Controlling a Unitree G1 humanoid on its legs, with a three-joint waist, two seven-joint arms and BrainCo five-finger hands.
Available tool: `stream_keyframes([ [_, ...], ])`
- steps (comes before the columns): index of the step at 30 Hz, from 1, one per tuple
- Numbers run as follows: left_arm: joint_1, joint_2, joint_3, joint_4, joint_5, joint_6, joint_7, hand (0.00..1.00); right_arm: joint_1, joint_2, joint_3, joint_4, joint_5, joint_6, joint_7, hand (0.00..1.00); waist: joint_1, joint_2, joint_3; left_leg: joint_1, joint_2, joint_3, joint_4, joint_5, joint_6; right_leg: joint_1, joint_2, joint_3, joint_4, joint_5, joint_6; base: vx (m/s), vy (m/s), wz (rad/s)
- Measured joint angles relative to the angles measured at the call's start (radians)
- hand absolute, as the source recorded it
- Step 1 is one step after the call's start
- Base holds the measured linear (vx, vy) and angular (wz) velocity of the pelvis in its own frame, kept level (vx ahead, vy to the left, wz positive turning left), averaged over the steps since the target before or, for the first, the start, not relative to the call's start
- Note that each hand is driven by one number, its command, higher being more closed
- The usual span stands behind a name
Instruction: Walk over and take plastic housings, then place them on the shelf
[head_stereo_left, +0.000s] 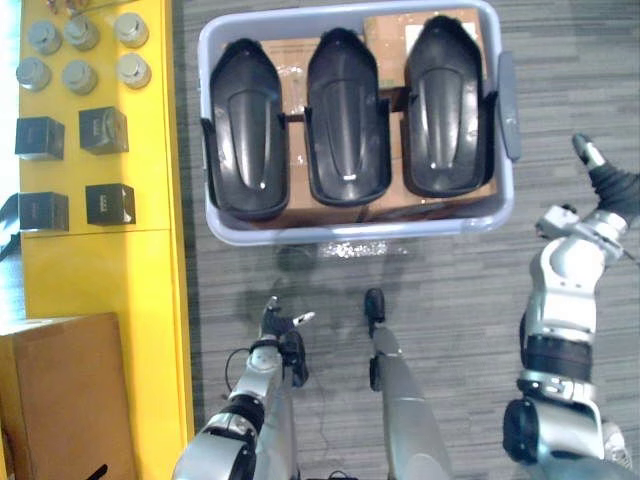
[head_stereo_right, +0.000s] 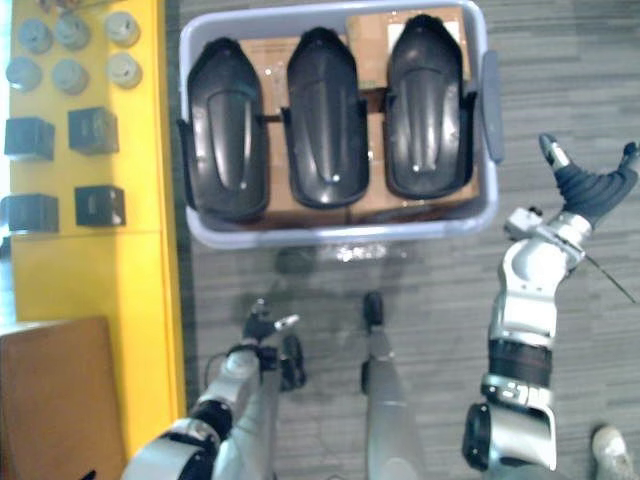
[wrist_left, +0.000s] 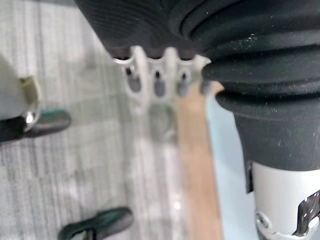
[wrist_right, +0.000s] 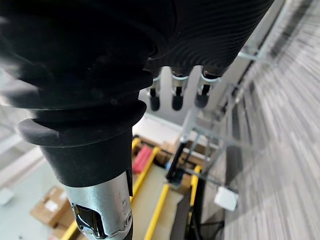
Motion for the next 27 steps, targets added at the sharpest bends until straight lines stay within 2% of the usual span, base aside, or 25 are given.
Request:
stream_keyframes([
  [7,-0.001,-0.015,0.01,0.015,-0.009,-0.001,0.018,0.0,-0.202,-0.072,0.05,0.275,0.078,0.013,0.06,0.0,0.035,0.0,0.0,-0.03,0.005,-0.005,0.002,0.002,-0.001,-0.014,-0.003,-0.025,-0.013,0.011,-0.003,0.0,-0.053,0.06],
  [13,0.004,-0.016,0.026,0.018,-0.039,-0.008,0.025,0.0,-0.399,-0.174,0.21,0.549,0.141,0.029,0.125,0.0,0.042,0.0,0.0,-0.041,-0.014,-0.029,-0.017,0.016,-0.006,-0.012,-0.023,-0.067,-0.015,0.011,-0.004,0.0,-0.047,0.17],
  [17,0.005,-0.015,0.023,0.019,-0.046,-0.01,0.022,0.0,-0.471,-0.211,0.315,0.674,0.157,0.034,0.154,0.0,0.045,0.0,0.0,-0.058,-0.021,-0.049,-0.028,0.029,-0.006,-0.015,-0.03,-0.093,-0.02,0.011,-0.004,-0.01,-0.072,0.24],
  [19,0.004,-0.012,0.002,0.019,-0.047,-0.01,0.021,0.0,-0.487,-0.219,0.353,0.706,0.156,0.036,0.157,0.0,0.045,0.0,0.0,-0.068,-0.021,-0.059,-0.025,0.032,-0.008,-0.017,-0.031,-0.103,-0.02,0.009,-0.006,-0.02,-0.074,0.16],
  [24,-0.003,-0.015,-0.042,0.018,-0.072,-0.01,0.014,0.0,-0.529,-0.248,0.443,0.805,0.156,0.078,0.176,0.0,0.056,0.0,-0.002,-0.09,-0.019,-0.058,-0.014,0.033,-0.008,-0.031,-0.032,-0.108,-0.018,0.008,-0.008,-0.03,-0.065,0.02],
  [27,-0.018,-0.015,-0.042,0.019,-0.084,-0.01,0.011,0.0,-0.532,-0.253,0.446,0.829,0.156,0.099,0.176,0.0,0.056,-0.001,-0.002,-0.107,-0.019,-0.056,-0.006,0.033,-0.008,-0.047,-0.032,-0.109,-0.013,0.008,-0.008,-0.03,-0.066,0.0],
])
